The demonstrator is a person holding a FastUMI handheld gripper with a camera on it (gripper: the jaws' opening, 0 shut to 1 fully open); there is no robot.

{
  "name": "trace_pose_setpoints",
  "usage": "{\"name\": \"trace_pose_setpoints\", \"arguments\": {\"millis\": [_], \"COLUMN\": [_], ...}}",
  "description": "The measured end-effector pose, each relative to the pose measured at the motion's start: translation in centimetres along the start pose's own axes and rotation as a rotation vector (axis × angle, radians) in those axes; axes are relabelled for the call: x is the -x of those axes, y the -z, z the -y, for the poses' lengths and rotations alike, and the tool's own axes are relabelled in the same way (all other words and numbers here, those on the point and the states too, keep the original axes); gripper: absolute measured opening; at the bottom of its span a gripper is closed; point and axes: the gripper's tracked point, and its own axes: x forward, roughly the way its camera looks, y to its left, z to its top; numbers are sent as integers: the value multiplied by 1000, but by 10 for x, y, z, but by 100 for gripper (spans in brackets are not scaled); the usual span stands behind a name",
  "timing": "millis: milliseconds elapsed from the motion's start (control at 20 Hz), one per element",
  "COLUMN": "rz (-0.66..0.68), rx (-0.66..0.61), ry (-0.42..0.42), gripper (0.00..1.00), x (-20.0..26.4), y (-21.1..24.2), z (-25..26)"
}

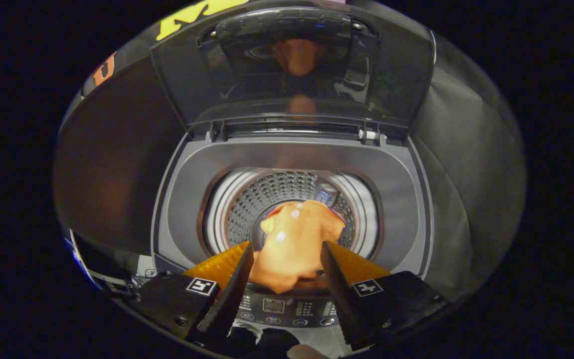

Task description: Put the clothes into the washing machine and then close the washing machine lid.

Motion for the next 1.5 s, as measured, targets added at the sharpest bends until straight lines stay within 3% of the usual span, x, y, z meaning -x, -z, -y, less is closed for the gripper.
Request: {"name": "trace_pose_setpoints", "arguments": {"millis": [300,600,800,1500], "rz": [2,72,170,516], "rx": [-10,-3,29,82], "ry": [28,58,92,96], "gripper": [83,83,83,83], "x": [1,19,40,131], "y": [11,-6,-36,-166], "z": [4,8,12,-6]}}
